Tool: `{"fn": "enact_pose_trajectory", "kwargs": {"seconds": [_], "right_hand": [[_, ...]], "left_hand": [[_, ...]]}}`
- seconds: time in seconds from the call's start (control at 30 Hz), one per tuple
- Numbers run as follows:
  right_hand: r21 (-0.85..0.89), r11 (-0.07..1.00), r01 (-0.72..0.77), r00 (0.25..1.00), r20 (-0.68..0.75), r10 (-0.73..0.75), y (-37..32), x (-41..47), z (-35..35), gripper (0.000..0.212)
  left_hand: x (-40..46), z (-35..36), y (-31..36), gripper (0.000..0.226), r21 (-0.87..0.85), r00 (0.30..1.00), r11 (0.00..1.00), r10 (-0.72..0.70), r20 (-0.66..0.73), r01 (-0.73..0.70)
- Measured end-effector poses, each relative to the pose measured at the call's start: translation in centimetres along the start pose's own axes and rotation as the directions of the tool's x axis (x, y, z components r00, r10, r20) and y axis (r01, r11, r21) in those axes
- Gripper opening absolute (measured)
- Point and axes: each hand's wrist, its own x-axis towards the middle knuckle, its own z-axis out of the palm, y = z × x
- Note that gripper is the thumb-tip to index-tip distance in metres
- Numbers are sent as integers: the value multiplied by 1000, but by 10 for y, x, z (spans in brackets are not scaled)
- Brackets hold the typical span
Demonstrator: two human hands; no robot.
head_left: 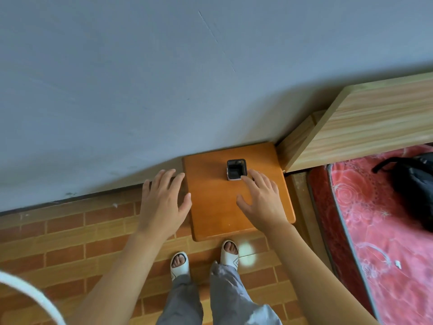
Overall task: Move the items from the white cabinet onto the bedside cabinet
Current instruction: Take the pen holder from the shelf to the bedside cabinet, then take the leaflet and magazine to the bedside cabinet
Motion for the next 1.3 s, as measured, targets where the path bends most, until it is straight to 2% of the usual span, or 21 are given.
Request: {"fn": "enact_pose_trajectory", "kwargs": {"seconds": [0.2, 0.4, 0.57, 0.7, 1.0, 1.17, 1.23, 1.3], "right_hand": [[-89, 988, 127, 991, 41, -124, -43, -12, -79, 54], [-35, 962, 269, 960, 89, -266, -92, -20, -127, 54], [-5, 893, 450, 888, 104, -447, -156, -11, -138, 49], [21, 805, 593, 797, 132, -590, -216, -11, -135, 51], [50, 582, 811, 565, 188, -804, -385, -76, -104, 47], [98, 481, 871, 455, 206, -866, -493, -148, -83, 50], [116, 424, 898, 394, 219, -893, -537, -178, -70, 58], [126, 356, 926, 324, 222, -920, -581, -208, -57, 54]], "left_hand": [[-35, -67, 14, 55, 20, 996, 997, -79, -31, 80], [-81, -121, 6, 53, 57, 975, 979, -188, -118, 196], [-125, -155, -20, 51, 50, 933, 942, -318, -171, 331], [-175, -176, -54, 52, 6, 883, 899, -429, -189, 438], [-341, -214, -146, 57, -137, 671, 726, -679, -298, 674], [-458, -228, -208, 62, -217, 553, 648, -747, -369, 730], [-508, -229, -233, 63, -237, 513, 623, -763, -393, 745], [-557, -227, -255, 64, -253, 464, 585, -787, -406, 771]]}}
